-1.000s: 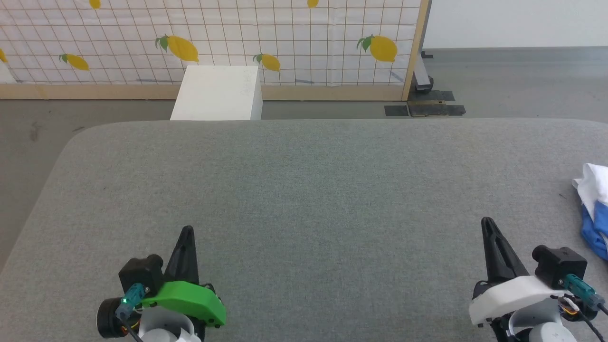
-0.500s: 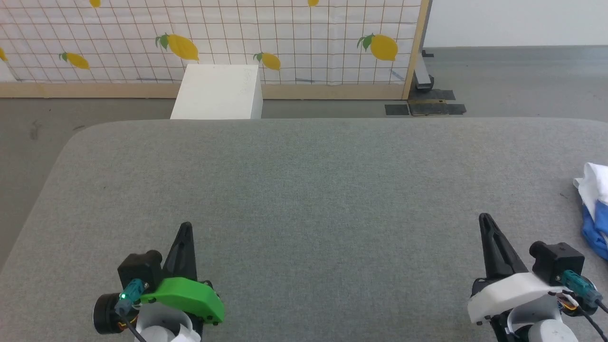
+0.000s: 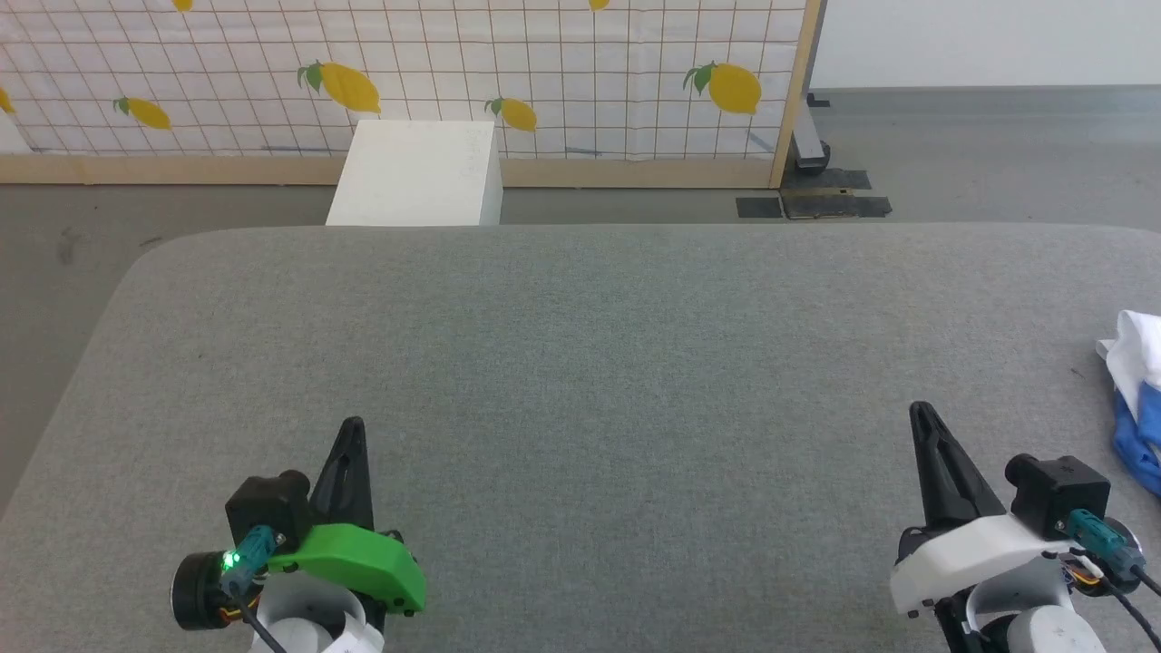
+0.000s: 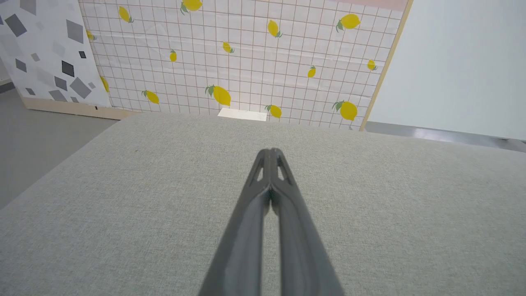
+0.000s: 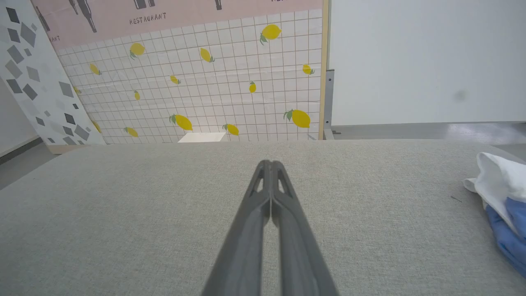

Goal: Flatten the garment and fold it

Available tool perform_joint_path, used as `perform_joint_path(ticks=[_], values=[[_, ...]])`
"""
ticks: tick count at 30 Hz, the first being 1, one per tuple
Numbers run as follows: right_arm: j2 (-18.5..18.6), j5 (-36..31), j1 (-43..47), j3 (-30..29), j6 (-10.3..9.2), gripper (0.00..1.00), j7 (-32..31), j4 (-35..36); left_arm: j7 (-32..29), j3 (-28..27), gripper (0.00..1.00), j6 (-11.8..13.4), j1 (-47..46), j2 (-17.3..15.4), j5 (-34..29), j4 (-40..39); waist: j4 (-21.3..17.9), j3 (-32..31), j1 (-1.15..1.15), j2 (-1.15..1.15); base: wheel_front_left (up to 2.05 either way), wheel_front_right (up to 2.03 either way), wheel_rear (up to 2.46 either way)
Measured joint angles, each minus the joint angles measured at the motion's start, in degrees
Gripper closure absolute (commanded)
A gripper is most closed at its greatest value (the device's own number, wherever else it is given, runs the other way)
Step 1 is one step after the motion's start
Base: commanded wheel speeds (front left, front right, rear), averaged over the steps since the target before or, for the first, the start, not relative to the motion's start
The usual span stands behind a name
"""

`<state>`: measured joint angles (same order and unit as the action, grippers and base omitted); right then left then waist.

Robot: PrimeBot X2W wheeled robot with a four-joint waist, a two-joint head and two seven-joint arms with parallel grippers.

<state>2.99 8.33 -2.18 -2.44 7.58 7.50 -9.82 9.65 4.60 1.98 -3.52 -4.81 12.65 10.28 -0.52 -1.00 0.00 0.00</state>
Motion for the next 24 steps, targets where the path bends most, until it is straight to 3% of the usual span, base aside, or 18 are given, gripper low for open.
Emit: perform_joint_path(ticks=[24], values=[[0.00, -2.00, 0.20, 0.57, 0.00, 1.00, -2.03, 2.56, -2.54, -1.16, 1.00, -0.49, 0.85, 0.64, -3.20, -2.74, 0.15, 0.27, 0.00, 0.00, 0.00, 0.00, 0.00]])
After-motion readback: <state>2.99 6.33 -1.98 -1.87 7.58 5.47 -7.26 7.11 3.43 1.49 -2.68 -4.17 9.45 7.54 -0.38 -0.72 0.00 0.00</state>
